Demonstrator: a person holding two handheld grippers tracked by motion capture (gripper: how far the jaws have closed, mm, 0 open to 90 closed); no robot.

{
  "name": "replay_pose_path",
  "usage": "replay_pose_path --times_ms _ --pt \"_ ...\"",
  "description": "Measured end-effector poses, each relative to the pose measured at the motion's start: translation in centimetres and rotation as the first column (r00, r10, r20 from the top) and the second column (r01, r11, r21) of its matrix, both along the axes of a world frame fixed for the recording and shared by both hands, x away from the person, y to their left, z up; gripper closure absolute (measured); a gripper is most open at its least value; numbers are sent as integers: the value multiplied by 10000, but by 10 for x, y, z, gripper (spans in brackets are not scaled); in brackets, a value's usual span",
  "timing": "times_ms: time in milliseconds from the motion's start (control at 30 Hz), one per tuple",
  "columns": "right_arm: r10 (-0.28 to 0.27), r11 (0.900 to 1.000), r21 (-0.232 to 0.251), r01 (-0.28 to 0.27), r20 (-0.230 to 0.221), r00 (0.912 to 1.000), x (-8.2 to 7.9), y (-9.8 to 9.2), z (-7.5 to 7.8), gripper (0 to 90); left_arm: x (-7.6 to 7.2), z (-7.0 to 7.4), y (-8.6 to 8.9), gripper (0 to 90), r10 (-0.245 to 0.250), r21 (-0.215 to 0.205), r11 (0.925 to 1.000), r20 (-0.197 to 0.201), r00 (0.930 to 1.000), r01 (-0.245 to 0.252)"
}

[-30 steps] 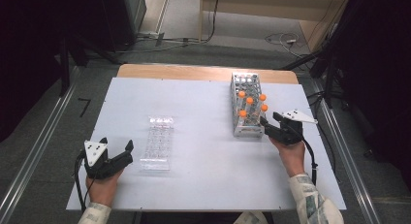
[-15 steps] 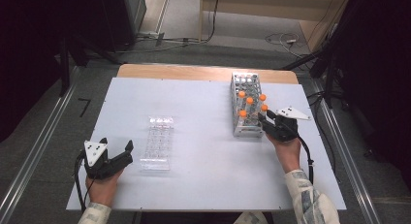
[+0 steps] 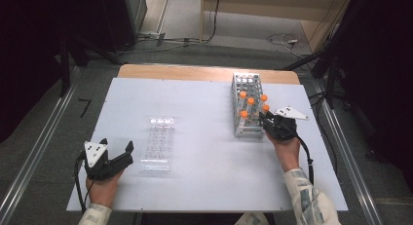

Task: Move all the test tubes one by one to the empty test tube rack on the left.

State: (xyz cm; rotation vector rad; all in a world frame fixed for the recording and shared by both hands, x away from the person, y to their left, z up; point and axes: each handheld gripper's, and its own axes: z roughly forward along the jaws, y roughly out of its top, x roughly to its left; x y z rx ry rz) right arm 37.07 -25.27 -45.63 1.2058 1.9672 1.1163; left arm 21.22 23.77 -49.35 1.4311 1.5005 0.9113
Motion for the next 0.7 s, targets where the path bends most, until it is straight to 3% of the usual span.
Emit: replay_pose_path --times_ms 267,700 --pt "-16 10000 73 16 107 9999 0 -2 3 707 0 0 0 150 0 7 10000 -10 10000 0" --pt "37 9986 516 -72 673 9977 -8 -6 26 710 0 0 0 150 -40 16 10000 -31 10000 41"
